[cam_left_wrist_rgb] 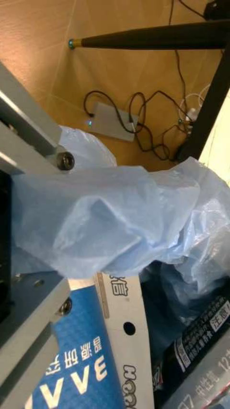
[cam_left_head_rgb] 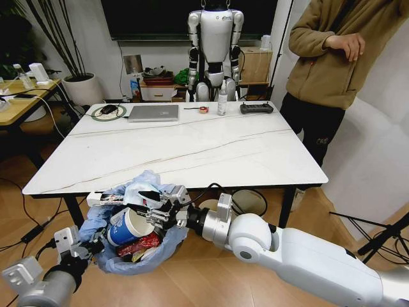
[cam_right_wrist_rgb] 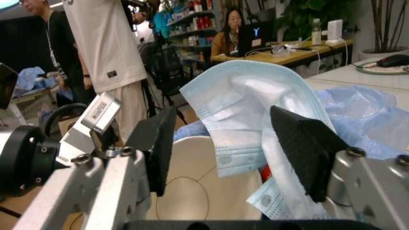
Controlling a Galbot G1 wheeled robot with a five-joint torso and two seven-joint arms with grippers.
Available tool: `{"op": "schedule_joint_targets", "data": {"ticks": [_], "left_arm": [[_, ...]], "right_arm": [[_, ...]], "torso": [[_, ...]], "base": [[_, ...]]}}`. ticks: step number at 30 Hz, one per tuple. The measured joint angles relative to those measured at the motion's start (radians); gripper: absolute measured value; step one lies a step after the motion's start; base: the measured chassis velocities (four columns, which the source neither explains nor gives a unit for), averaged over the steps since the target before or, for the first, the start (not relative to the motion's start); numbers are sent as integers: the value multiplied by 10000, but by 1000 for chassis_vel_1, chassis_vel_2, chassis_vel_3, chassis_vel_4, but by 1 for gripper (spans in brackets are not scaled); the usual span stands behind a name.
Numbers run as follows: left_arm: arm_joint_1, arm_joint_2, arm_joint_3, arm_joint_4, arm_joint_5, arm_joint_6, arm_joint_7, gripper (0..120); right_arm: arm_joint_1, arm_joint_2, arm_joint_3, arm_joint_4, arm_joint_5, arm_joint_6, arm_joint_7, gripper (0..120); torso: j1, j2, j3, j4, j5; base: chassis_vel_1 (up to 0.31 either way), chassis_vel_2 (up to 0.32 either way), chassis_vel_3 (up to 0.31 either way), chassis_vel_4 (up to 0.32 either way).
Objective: Pick up the trash bin and place the trash from the table into it.
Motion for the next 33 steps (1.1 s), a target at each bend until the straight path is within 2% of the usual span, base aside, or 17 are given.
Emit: {"op": "schedule_joint_targets", "data": {"ticks": [1, 5, 11, 13, 24, 28, 29, 30, 32, 33], "left_arm": [[0, 0, 0, 0, 0, 0, 0, 0], [-5, 3, 1, 8, -6, 1, -2, 0], [-13, 64, -53, 28, -73, 2, -16, 0], [-33, 69, -58, 62, -82, 4, -26, 0], [-86, 46, -5, 132, -76, 10, -32, 0], [-88, 22, 0, 137, -56, 10, -33, 0], [-88, 9, 9, 138, -49, 11, -33, 0], [-88, 7, 11, 138, -48, 10, -33, 0], [-89, -8, 61, 164, 22, 10, -17, 0], [-87, -25, 74, 179, 53, 10, -10, 0]], "right_arm": [[0, 0, 0, 0, 0, 0, 0, 62], [0, -14, 0, 60, 22, 24, -7, 77], [-2, -125, 9, 175, 32, 36, -10, 87], [-8, -202, 46, 263, 67, 51, -8, 95], [-255, -760, 563, 738, 202, 183, 97, 100], [-635, -1141, 1383, 1071, 320, 273, 510, 100], [-963, -1361, 1995, 1169, 344, 294, 619, 100], [-1025, -1402, 2105, 1180, 344, 301, 635, 100], [-1938, -1918, 3468, 1267, 303, 360, 830, 100], [-2175, -2045, 3757, 1293, 296, 335, 907, 100]], "torso": [[0, 0, 0, 0, 0], [0, 0, 0, 0, 0], [0, 0, 0, 0, 0], [0, 0, 0, 0, 1], [0, 0, 0, 0, 1], [0, 0, 0, 2, 1], [0, 0, 0, 2, 1], [0, 0, 0, 2, 1], [0, 0, 0, 1, 5], [0, 0, 0, 0, 2]], "base": [[0, 0, 0, 0], [0, 0, 0, 0], [0, 0, 0, 0], [0, 0, 0, 0], [0, 0, 0, 0], [0, 0, 0, 0], [0, 0, 0, 0], [0, 0, 0, 0], [0, 0, 0, 0], [0, 0, 0, 0]]}}
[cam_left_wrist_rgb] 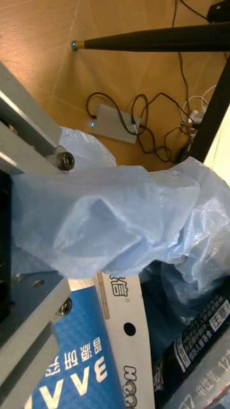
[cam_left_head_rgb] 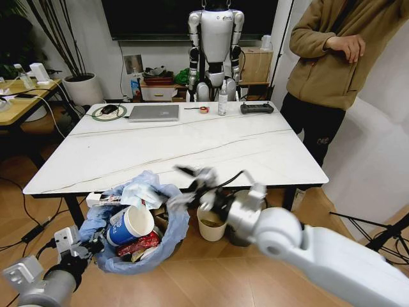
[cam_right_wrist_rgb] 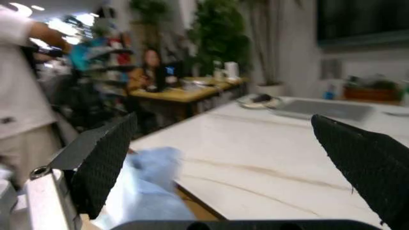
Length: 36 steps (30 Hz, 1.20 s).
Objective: Pick up the trash bin and place the trash from the table into it.
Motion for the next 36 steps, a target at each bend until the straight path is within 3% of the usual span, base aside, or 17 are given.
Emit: {"op": "schedule_joint_targets", "data": {"ticks": [2, 3, 7, 10, 11, 17, 24, 36], "left_arm": [[14, -33, 35, 53, 71, -2, 25, 0], [14, -33, 35, 53, 71, -2, 25, 0], [38, -30, 72, 85, 153, -15, 66, 0], [37, -85, 76, 60, 336, -45, 149, 0], [37, -85, 76, 60, 336, -45, 149, 0], [-33, 198, 216, 249, 449, -118, 261, 0], [-69, 655, 425, 705, 1108, -509, 339, 0], [-15, 1135, 606, 1039, 1036, -895, 52, 0]], "right_arm": [[-1188, -434, 1305, 108, -1, -240, 383, 100], [-1188, -434, 1305, 108, -1, -240, 383, 100], [-3175, -571, 3674, 273, -101, -618, 1081, 100], [-4774, -281, 5692, 336, -270, -669, 1098, 100], [-4774, -281, 5692, 336, -270, -669, 1098, 100], [-7772, 635, 8982, 434, -1090, -519, 453, 100], [-9370, 1506, 10734, 346, -1871, -76, -371, 100], [-9380, 1764, 10863, 178, -1941, 110, -692, 100]], "torso": [[0, 0, 0, -3, 1], [0, 0, 0, -3, 1], [-2, 0, -1, -6, 2], [-2, 0, -1, 3, 2], [-2, 0, -1, 3, 2], [-3, 0, -1, -3, 3], [-3, 0, -2, -3, -4], [0, 0, 0, 0, -1]], "base": [[0, 0, 0, 0], [0, 0, 0, 0], [0, 0, 0, 0], [0, 0, 0, 0], [0, 0, 0, 0], [0, 0, 0, 0], [0, 0, 0, 0], [0, 0, 0, 0]]}}
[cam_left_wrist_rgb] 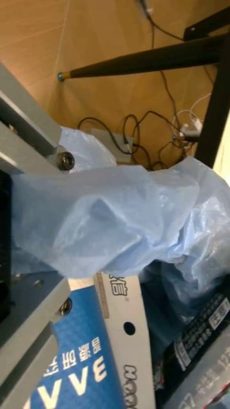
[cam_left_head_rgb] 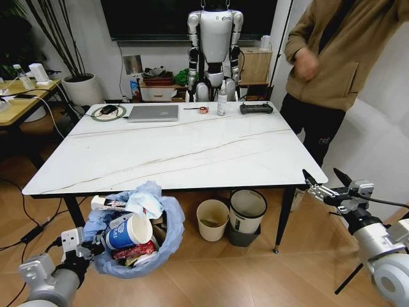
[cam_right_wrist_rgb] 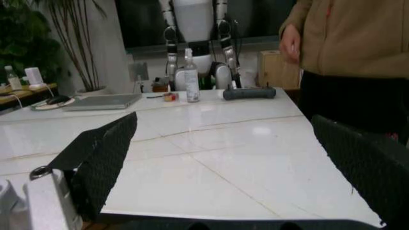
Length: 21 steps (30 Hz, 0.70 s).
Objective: Pick up the trash bin and place the trash from the table into it.
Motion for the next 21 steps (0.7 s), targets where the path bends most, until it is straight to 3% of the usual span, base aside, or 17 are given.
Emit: {"op": "schedule_joint_targets", "data": {"ticks": [21], "left_arm": [[-427, -526, 524, 665, -270, -64, -251, 0]], "right_arm": [[71, -26, -94, -9, 23, -4, 9, 100]], "torso": [[-15, -38, -16, 0, -1]], "base": [[0, 0, 0, 0]]}}
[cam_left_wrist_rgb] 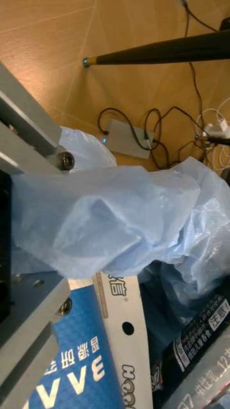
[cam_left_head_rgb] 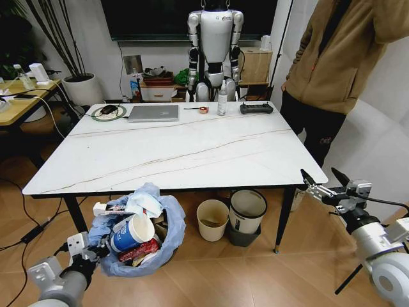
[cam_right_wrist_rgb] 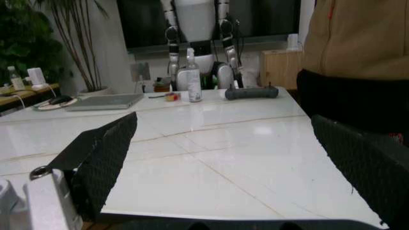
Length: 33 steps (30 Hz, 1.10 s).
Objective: Pick up the trash bin and place the trash from the table into it.
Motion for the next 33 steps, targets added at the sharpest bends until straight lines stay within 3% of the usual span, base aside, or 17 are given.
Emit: {"op": "schedule_joint_targets", "data": {"ticks": [23, 33], "left_arm": [[-779, -349, 203, 694, -13, 78, 55, 0], [-952, -339, 365, 1421, -48, 76, 103, 0]], "right_arm": [[14, -7, -19, 0, 15, -10, 12, 100], [14, -8, -20, 1, 19, -11, 17, 100]], "torso": [[-559, -1235, -679, -1, 0], [-789, -1751, -963, 1, 0]], "base": [[0, 0, 0, 0], [0, 0, 0, 0]]}}
